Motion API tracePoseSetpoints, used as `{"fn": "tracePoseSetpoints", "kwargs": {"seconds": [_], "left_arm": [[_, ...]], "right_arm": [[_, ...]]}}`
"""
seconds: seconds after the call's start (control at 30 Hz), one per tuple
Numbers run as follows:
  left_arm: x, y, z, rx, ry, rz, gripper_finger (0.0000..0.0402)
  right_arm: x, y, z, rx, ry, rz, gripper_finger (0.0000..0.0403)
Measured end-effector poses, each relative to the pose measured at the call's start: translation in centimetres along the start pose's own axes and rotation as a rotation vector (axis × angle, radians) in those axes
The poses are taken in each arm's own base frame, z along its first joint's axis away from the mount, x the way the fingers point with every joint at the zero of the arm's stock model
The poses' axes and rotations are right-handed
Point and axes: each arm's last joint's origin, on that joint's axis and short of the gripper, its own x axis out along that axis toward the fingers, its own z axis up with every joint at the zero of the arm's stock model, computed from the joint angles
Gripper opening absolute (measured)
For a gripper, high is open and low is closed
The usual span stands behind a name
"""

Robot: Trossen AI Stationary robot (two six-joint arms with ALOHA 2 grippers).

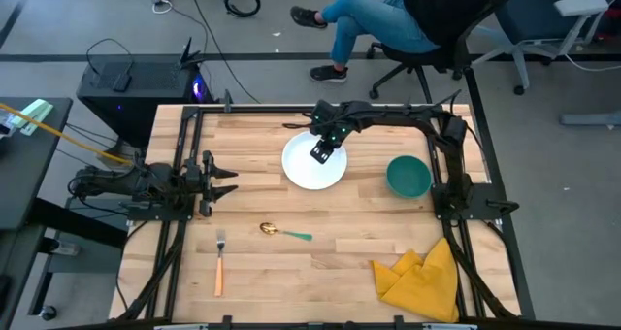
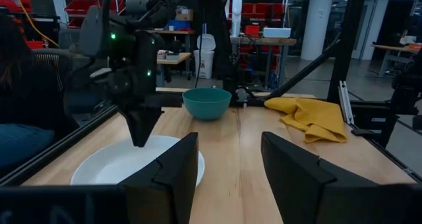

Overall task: Set table place
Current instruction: Move the white plate to the middle of the table

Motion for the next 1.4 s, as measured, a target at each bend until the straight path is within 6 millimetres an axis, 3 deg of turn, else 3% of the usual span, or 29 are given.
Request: {"fn": "tracePoseSetpoints", "kwargs": {"seconds": [0.3,0.73,1.4], "left_arm": [[0.0,0.0,-0.1,0.001,0.008,0.0,0.0172],[0.0,0.0,-0.1,0.001,0.008,0.0,0.0173],[0.0,0.0,-0.1,0.0,0.008,0.0,0.0174]], "right_arm": [[2.4,-0.3,-0.5,0.0,0.074,-0.033,0.0072],[4.1,-0.2,-1.1,-0.003,0.134,-0.056,0.0072],[4.7,9.8,-5.8,-0.18,0.24,-0.015,0.0072]]}}
